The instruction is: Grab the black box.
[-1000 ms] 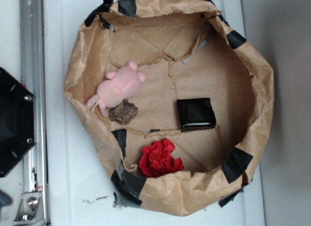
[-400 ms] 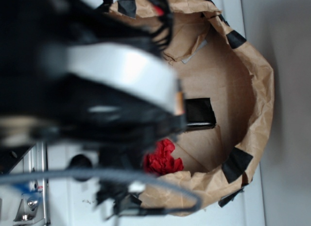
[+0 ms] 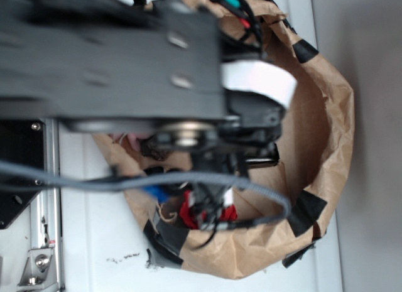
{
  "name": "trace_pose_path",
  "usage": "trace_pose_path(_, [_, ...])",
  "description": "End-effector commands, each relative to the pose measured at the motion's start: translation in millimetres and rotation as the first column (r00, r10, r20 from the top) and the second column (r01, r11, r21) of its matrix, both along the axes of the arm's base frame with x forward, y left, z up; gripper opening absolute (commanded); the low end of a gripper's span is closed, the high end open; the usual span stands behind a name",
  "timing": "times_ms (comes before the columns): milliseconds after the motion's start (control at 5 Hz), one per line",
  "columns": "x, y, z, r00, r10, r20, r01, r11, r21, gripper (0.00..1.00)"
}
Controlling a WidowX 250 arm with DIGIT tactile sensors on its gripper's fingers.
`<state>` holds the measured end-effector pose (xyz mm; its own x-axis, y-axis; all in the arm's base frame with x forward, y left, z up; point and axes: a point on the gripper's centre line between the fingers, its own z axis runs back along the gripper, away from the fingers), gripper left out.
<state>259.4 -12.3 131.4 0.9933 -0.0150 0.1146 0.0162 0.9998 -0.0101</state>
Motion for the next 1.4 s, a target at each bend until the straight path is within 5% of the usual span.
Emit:
trace_pose_path(0, [42, 20, -36, 0.996, 0.044, 0.084, -0.045, 0.999, 0.007, 1.0])
trace_pose_path(1000, [46, 4, -53, 0.994, 0.089, 0.067, -0.091, 0.996, 0.017, 1.0])
trace_pose_path(1200, [36, -8, -64, 0.998, 0.053, 0.044, -0.051, 0.998, -0.045, 1.0])
